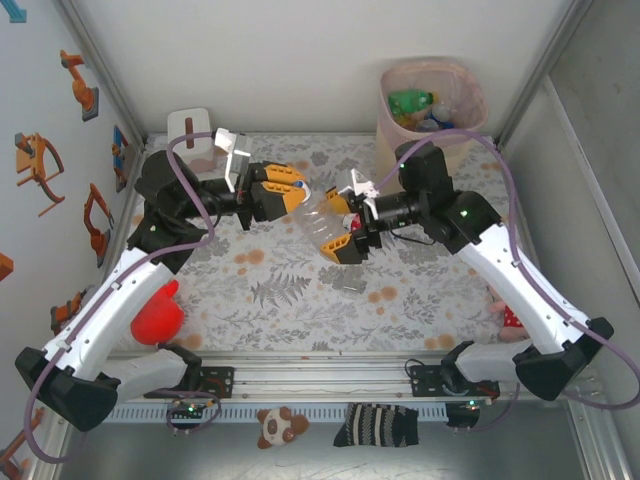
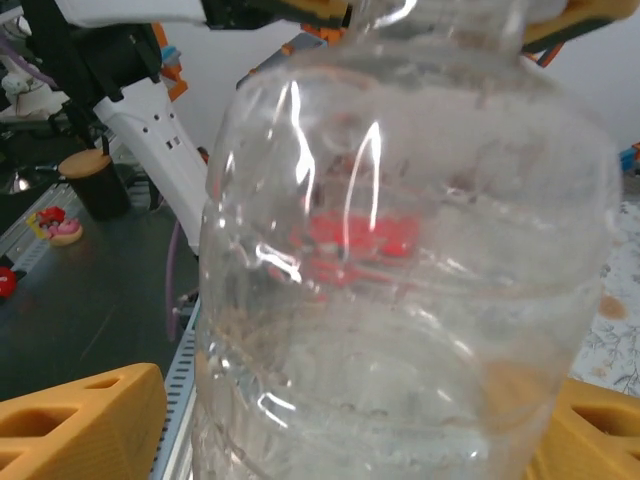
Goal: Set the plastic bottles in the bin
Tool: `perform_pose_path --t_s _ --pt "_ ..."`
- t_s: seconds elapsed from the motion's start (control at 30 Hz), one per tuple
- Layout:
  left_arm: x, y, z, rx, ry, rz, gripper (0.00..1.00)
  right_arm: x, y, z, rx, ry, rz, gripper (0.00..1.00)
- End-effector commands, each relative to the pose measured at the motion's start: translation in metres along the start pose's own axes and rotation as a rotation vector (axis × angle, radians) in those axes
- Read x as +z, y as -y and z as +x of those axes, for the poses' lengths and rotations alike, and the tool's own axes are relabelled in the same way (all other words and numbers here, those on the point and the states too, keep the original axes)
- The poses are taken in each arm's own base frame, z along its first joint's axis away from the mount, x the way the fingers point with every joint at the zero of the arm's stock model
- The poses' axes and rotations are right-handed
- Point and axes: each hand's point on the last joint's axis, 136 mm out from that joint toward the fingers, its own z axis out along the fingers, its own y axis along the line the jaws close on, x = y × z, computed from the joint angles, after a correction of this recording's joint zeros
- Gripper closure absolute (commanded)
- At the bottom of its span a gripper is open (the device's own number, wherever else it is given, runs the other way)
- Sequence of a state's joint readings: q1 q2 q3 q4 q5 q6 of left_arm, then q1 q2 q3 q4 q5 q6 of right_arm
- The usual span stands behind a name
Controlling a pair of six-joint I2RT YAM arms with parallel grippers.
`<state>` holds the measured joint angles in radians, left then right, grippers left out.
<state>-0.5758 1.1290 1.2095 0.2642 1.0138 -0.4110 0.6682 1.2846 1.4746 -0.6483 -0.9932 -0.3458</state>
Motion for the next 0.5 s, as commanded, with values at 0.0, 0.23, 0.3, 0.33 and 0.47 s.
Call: perform_pose_path --t_s 0.0,0.23,0.3,0.33,0.47 --pt "-0.0026 0.0160 -0.0171 0.086 0.031 0.026 1.00 -0.0024 -0.0115 0.0021 -0.022 -0.023 -0.011 0.20" --pt "-0.0022 0.0163 -0.0164 0.085 0.031 0.032 1.00 -0.0042 -0.0114 0.0022 -0.013 -0.034 0.001 0.30" --pt "-0.0024 0.0179 -0.0166 0.089 0.033 0.035 0.99 -0.0041 -0.0102 0.0027 -0.011 -0.039 0.008 0.32" --pt "-0.0023 0.0173 -0.0159 0.088 0.034 0.034 0.99 -0.0040 -0.0091 0.0030 -0.010 -0.042 0.011 0.33" --pt "-0.0027 0.0163 -0.0153 0.091 0.039 0.028 0.96 -0.0044 -0.0089 0.0011 -0.015 -0.039 0.014 0.35"
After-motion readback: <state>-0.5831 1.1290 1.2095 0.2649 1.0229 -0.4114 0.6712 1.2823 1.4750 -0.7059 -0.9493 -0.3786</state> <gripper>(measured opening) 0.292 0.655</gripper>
